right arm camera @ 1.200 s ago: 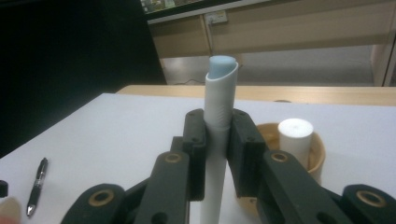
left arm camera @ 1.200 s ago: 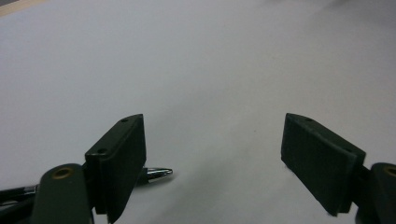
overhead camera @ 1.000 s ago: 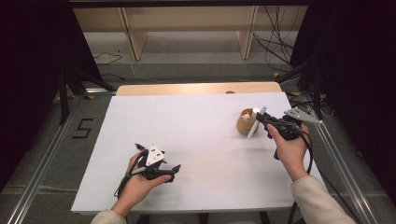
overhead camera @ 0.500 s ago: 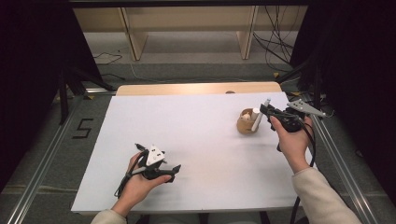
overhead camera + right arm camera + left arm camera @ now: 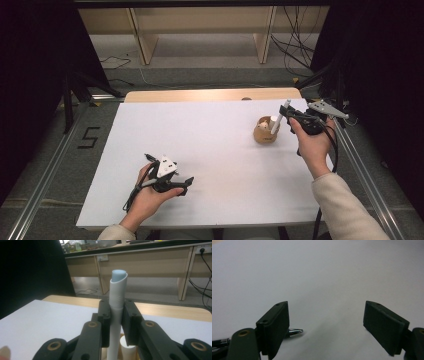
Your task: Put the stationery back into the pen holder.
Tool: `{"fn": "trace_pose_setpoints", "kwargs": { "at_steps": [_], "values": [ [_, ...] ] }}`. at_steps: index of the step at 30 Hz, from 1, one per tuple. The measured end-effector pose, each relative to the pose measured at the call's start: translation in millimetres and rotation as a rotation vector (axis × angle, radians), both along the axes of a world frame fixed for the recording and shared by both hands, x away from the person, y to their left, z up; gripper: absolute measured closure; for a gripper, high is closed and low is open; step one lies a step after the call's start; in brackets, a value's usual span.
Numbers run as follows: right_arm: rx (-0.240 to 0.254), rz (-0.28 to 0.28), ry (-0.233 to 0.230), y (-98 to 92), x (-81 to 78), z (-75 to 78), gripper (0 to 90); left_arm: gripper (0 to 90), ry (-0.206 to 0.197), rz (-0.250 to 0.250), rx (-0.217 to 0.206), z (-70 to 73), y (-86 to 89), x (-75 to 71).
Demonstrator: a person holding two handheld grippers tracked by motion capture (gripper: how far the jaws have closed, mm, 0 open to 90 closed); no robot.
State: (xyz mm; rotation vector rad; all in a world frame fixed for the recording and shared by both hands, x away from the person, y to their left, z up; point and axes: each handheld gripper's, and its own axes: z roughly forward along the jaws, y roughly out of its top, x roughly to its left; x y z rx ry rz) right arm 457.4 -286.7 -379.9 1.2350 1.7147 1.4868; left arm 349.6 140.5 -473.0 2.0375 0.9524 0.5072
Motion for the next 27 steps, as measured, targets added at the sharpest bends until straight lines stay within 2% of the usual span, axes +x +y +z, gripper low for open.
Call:
{"fn": "trace_pose_setpoints", "kwargs": {
  "at_steps": [15, 27],
  "values": [
    [-0.014, -0.022, -0.016, 4.7, 14.4, 5.1, 78.6, 20.4, 0.008, -0.003, 0.0, -1.4, -0.3, 0.4],
    [-0.027, -0.029, -0.015, 12.2, 25.6, -0.5, 78.5, 20.2, 0.013, -0.006, 0.0, -2.6, -1.2, 0.6]
  ]
}}
